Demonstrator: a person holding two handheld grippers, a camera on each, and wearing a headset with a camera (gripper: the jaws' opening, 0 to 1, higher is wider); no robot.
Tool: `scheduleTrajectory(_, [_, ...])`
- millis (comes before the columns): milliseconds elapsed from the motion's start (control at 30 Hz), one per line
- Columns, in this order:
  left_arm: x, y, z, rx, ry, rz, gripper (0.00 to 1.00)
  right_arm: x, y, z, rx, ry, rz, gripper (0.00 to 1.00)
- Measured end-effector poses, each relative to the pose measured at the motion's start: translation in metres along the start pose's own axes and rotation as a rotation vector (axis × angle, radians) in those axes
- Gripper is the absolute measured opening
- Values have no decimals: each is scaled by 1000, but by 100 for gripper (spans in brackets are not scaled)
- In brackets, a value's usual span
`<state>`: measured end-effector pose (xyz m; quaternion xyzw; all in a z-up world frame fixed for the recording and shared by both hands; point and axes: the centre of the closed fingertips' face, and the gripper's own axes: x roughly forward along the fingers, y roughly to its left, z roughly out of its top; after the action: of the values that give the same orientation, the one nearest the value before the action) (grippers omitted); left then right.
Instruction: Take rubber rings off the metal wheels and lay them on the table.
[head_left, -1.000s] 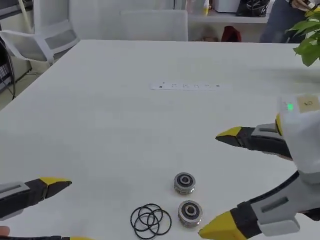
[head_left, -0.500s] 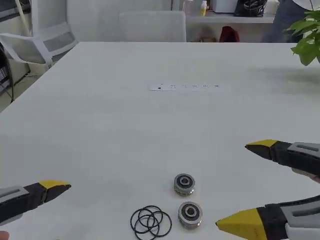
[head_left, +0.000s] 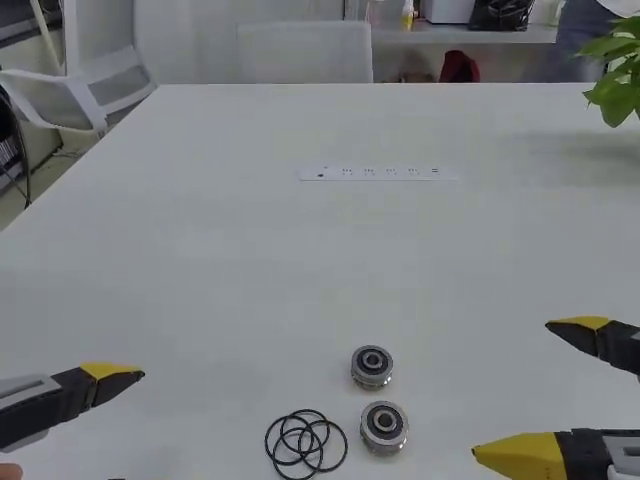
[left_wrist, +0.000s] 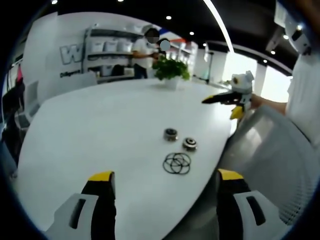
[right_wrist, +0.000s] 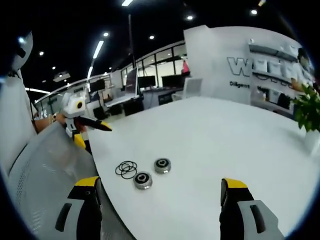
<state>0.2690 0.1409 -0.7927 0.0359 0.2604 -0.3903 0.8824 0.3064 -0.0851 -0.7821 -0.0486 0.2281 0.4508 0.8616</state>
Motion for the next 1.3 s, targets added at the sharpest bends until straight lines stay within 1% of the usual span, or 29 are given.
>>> scheduleTrajectory(333, [-2,1,0,5,-3,9,84,2,4,-25,41,50,1,99])
scheduleTrajectory(567, [-2,1,-1,4,2,18,85,1,6,-28,73,63,14,99])
scheduleTrajectory(733, [-3,1,-1,1,6,21,88,0,7,-30,72,73,17,99])
scheduleTrajectory(900, [-5,2,-1,14,9,35,89,-1,7,-35,67,101,15,99])
scheduleTrajectory(1067, [-7,4,-1,9,4,48,89,0,7,-45,32,160,8,99])
scheduleTrajectory(1167, [-8,6,-5,4,17,62,88,-1,6,-47,26,169,7,99])
scheduleTrajectory(1200, [-8,9,-10,-9,34,74,88,-1,5,-48,31,168,5,99])
scheduleTrajectory(1233, [-9,12,-12,-16,41,81,89,-2,4,-49,39,167,4,99])
scheduleTrajectory(1300, [-10,13,-12,-21,38,90,90,-2,4,-49,55,160,0,99])
